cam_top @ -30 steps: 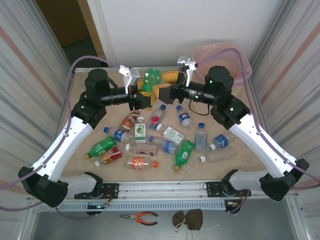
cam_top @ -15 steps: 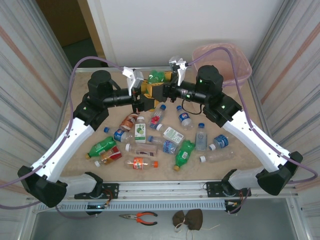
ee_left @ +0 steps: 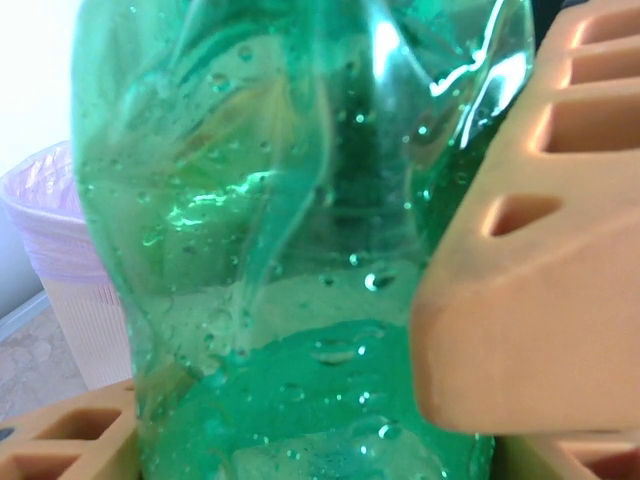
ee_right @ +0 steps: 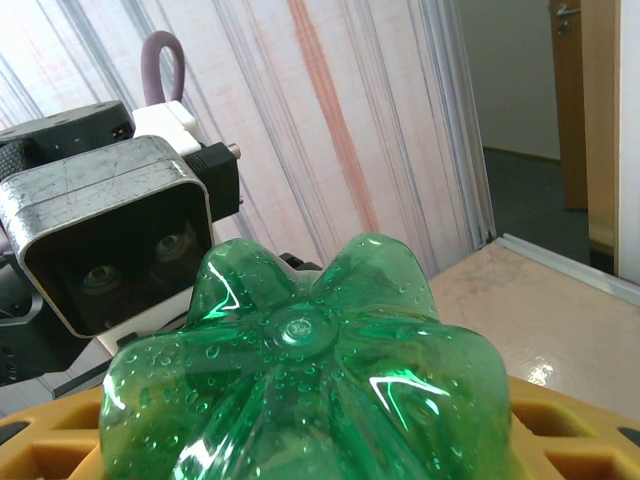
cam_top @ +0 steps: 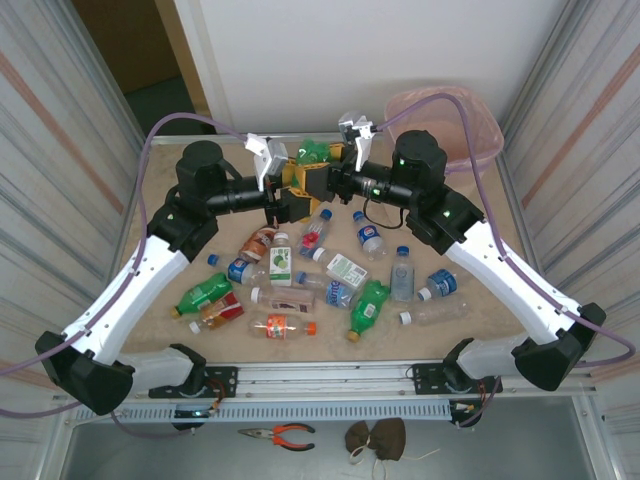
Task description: Put the plastic bottles in the bin
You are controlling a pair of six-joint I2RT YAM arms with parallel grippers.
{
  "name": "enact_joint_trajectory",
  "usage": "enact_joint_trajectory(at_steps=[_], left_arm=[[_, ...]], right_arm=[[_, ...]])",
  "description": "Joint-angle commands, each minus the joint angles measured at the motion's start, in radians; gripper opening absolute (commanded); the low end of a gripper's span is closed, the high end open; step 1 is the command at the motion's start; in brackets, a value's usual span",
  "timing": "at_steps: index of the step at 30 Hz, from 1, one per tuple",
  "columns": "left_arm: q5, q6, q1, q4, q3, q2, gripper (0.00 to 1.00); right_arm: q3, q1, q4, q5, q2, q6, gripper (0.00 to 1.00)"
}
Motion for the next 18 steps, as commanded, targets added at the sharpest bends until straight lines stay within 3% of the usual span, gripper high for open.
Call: enact_joint_trajectory(at_steps=[1,10,18], left_arm=[[-0.023,0.007,-0.003,0.048,-0.016,-0.031,0.70],[-0.097,0.035,-0.004,-0.021,-0.047,-0.096,0.77],[-0.190,0.056,-0.002,-0.120,-0.076,-0.140,0.77]], right_arm=[[0.047,0.007,-0.015,0.029,-0.015,-0.014,0.48],[0.111,-0.058,-0.121,0.078,-0.012,-0.074,0.48],[0.210,-0.263,-0.232,0.084,0.024,-0.126,0.48]])
